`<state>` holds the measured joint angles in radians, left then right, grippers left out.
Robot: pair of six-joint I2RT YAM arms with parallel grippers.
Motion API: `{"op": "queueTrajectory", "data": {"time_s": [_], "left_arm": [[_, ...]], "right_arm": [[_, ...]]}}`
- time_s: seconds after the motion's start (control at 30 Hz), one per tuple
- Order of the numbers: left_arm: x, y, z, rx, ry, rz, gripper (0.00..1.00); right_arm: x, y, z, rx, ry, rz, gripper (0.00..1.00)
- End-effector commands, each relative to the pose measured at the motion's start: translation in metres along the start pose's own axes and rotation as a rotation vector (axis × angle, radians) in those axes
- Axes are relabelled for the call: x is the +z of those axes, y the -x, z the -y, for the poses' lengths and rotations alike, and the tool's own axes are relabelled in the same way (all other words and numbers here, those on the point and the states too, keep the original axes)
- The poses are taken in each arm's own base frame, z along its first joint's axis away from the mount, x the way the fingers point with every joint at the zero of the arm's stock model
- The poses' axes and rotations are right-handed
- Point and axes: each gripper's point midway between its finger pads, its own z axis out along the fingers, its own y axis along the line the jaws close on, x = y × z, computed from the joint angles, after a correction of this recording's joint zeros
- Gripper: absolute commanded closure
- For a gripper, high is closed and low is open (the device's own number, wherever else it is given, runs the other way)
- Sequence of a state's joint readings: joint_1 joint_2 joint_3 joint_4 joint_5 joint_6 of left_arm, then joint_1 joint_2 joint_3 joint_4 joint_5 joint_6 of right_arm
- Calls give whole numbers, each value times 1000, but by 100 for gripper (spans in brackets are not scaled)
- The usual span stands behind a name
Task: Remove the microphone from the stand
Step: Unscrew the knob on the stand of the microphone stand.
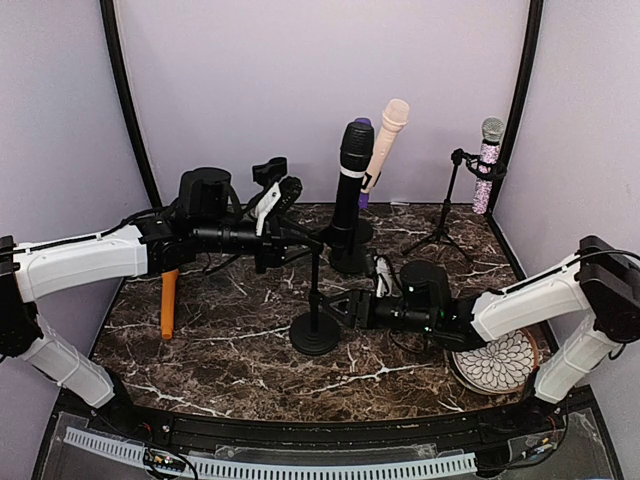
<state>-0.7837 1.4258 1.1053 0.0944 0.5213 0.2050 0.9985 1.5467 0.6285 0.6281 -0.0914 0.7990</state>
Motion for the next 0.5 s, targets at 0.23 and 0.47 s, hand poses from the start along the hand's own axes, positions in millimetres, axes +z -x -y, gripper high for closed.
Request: {"op": "queueTrajectory", "data": {"time_s": [0.23,0.47], "left_arm": [[6,-46,6,-72,-23,-154,79],[7,-47,6,-75,-22,-159,79]], "right_arm": [[8,22,-24,-113,55,53,64],[14,20,-28,-310,-60,87,84]]}}
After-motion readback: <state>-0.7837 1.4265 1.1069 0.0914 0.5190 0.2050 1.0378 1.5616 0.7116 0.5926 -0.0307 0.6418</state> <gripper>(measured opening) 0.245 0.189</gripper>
